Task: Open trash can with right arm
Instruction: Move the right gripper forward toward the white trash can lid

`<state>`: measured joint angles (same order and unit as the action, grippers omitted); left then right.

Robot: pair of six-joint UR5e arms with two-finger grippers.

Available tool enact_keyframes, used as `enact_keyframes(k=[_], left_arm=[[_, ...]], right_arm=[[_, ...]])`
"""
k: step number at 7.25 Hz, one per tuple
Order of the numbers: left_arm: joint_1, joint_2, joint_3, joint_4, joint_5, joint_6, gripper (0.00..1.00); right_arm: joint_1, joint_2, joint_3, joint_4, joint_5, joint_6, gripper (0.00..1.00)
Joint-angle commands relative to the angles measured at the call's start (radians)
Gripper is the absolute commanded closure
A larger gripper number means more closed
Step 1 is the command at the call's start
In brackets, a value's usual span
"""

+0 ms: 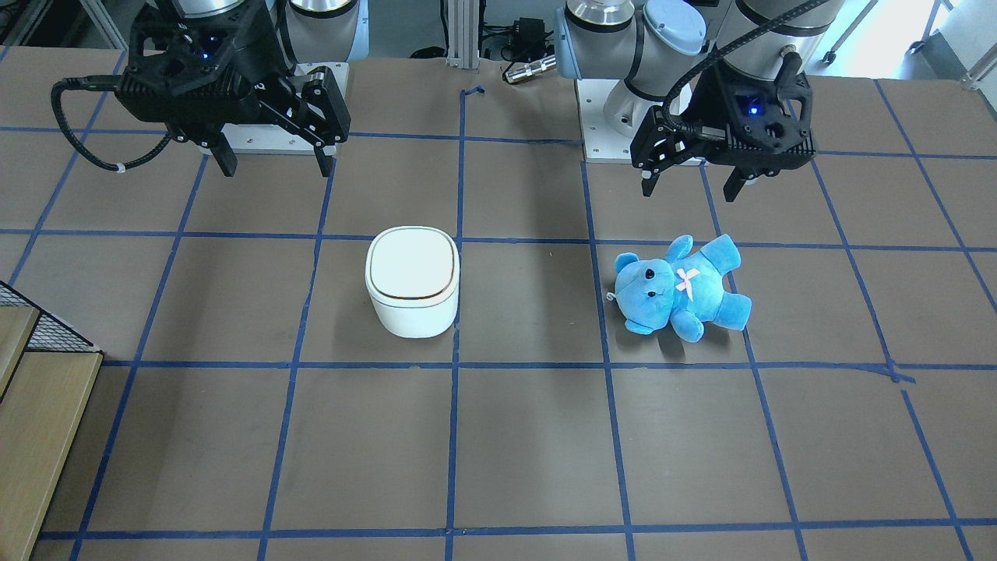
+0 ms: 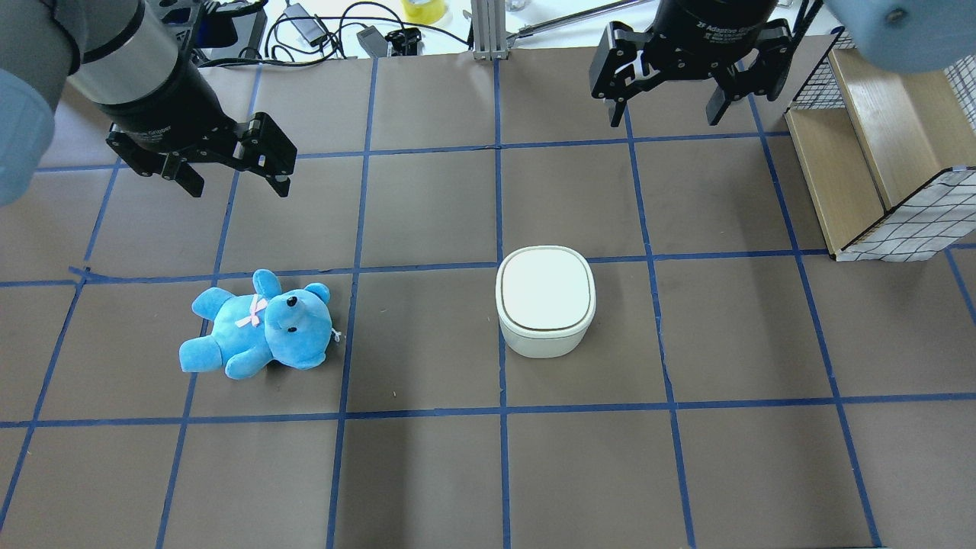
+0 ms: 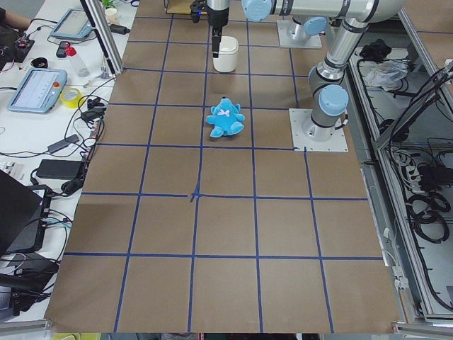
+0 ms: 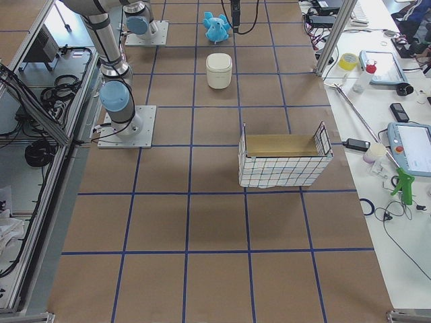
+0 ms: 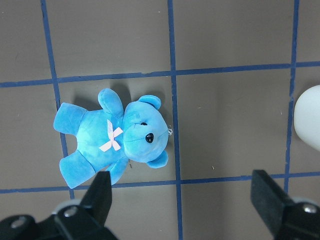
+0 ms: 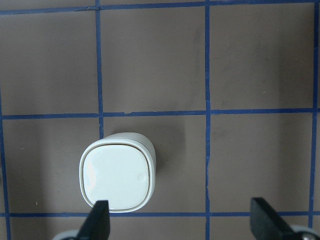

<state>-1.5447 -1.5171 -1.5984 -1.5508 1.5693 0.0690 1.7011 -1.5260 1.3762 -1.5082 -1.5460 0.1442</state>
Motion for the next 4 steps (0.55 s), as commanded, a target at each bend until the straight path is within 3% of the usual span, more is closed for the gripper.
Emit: enact_keyframes(k=[1, 2, 3, 4], left_arm=[[0.0, 0.0, 0.0, 0.0, 0.0, 0.0, 0.0], [0.0, 0.0, 0.0, 0.0, 0.0, 0.0, 0.0], [0.0, 0.0, 0.0, 0.0, 0.0, 0.0, 0.0], [0.0, 0.0, 0.0, 0.0, 0.0, 0.0, 0.0]], right_arm=[[0.0, -0.002, 0.0, 0.002, -0.003, 0.0, 0.0], [0.0, -0.002, 0.0, 0.002, -0.002, 0.0, 0.0], [0.0, -0.002, 0.0, 0.002, 0.004, 0.0, 0.08], [0.0, -0.002, 0.0, 0.003, 0.007, 0.0, 0.37]])
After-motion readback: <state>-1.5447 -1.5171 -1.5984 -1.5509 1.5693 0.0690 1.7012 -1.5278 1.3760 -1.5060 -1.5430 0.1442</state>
